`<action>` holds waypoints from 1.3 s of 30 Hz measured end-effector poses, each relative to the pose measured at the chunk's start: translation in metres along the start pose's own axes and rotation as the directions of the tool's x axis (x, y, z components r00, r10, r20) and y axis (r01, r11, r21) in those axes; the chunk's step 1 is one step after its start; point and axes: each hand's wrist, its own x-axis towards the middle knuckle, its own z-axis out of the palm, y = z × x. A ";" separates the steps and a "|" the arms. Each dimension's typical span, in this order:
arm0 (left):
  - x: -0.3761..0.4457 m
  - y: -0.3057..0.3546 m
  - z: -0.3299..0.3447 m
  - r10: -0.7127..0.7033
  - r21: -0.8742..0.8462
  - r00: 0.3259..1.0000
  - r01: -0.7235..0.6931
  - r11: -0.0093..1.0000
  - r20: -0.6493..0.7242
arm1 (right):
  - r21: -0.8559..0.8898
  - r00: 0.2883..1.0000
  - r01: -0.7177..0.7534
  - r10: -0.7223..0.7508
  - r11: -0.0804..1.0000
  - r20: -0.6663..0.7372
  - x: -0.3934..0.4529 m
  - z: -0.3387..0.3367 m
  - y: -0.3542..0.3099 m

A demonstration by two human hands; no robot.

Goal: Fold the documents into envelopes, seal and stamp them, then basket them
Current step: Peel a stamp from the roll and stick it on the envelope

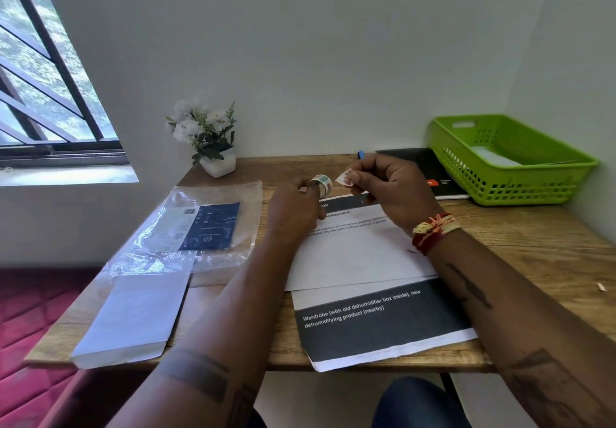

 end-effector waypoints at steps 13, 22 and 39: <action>-0.012 0.000 0.003 0.224 0.026 0.972 -0.227 0.974 0.066 | -0.102 1.000 0.018 -0.016 0.995 0.014 0.000 0.005 0.004; -0.009 -0.004 0.005 0.217 -0.016 0.966 -0.217 0.976 0.142 | -0.096 0.999 -0.034 0.031 0.995 -0.038 0.002 0.005 0.005; -0.006 -0.008 0.008 0.224 0.080 0.952 -0.245 0.966 0.209 | -0.212 0.998 -0.017 0.028 0.977 0.053 0.005 -0.007 0.009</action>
